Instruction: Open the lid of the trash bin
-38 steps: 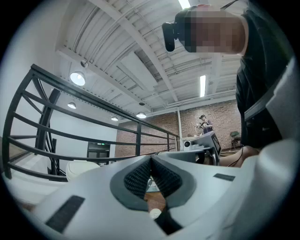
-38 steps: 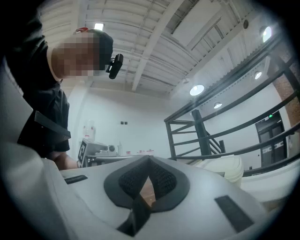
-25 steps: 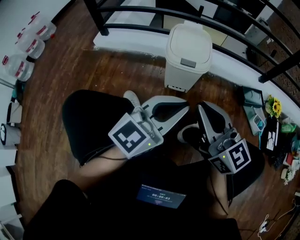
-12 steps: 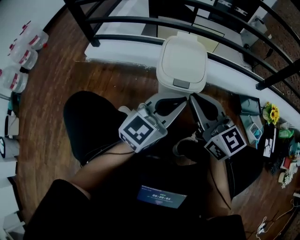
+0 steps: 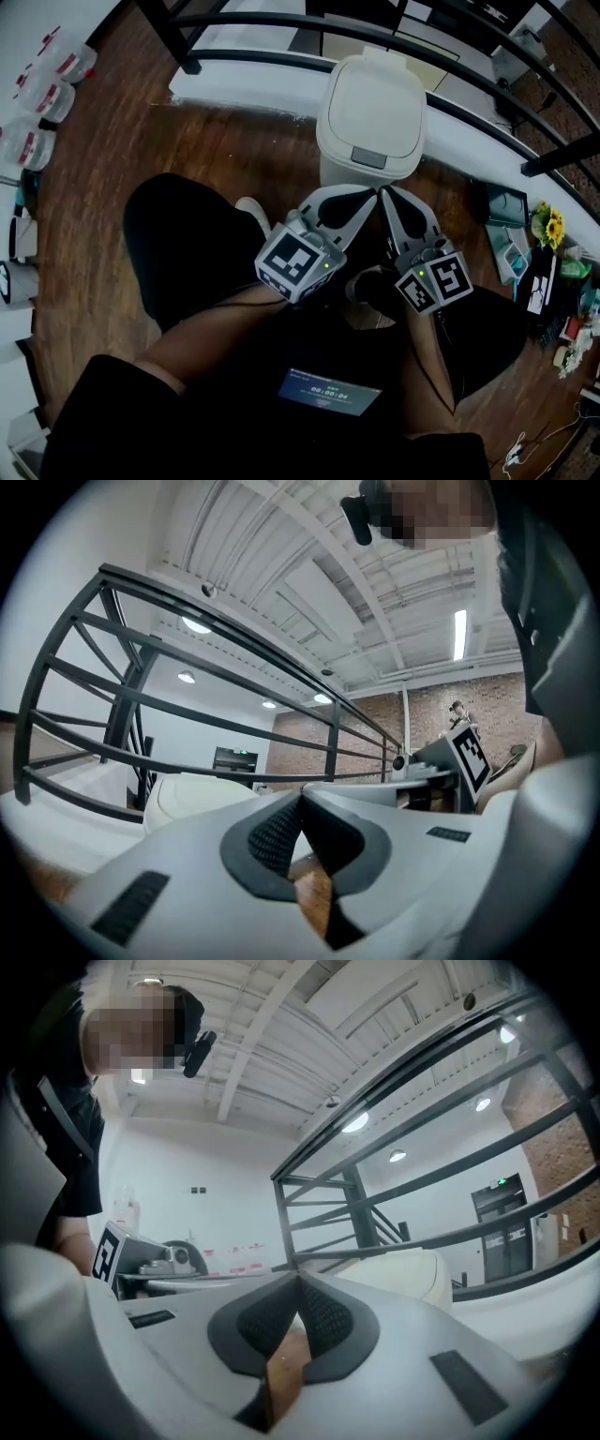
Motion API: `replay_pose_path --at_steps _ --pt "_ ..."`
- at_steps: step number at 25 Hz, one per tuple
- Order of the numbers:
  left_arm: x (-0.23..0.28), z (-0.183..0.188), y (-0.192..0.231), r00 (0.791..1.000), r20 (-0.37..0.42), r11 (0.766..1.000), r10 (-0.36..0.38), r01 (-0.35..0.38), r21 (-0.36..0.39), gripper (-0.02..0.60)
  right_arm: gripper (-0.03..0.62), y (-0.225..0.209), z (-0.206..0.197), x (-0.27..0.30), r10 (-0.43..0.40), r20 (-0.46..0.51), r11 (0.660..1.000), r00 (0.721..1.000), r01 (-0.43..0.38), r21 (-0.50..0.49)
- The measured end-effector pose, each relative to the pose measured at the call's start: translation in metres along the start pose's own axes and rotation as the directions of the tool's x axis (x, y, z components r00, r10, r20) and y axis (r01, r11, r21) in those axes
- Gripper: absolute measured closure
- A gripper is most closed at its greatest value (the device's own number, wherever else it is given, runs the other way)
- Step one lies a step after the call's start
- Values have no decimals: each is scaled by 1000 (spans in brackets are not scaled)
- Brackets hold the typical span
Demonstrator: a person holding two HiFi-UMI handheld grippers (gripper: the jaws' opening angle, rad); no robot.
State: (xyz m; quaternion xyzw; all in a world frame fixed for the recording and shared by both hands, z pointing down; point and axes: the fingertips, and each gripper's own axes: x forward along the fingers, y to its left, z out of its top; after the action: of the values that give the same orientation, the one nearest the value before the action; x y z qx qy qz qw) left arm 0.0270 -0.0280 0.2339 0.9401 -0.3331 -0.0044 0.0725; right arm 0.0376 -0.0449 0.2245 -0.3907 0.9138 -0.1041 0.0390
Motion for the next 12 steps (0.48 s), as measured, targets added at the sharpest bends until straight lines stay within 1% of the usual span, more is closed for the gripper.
replay_pose_path --at_steps 2,4,9,10,12 --pt "-3 0 -6 999 40 1000 -3 3 16 548 576 -2 -4 -5 -18 -3 1000 1000 18 -5" --pt "-7 0 -9 998 58 1000 3 -4 24 546 576 -1 -6 -8 -26 -1 1000 1000 26 3" --pt "-11 1 -5 997 58 999 42 -43 13 548 577 -2 -6 -9 -54 11 998 998 54 19" --pt "-11 0 -4 998 51 999 48 -48 4 548 577 -1 -5 -9 -57 13 998 998 57 17" --pt "-11 -7 -3 999 18 998 51 -50 -38 548 577 3 3 -10 -62 23 998 998 62 3"
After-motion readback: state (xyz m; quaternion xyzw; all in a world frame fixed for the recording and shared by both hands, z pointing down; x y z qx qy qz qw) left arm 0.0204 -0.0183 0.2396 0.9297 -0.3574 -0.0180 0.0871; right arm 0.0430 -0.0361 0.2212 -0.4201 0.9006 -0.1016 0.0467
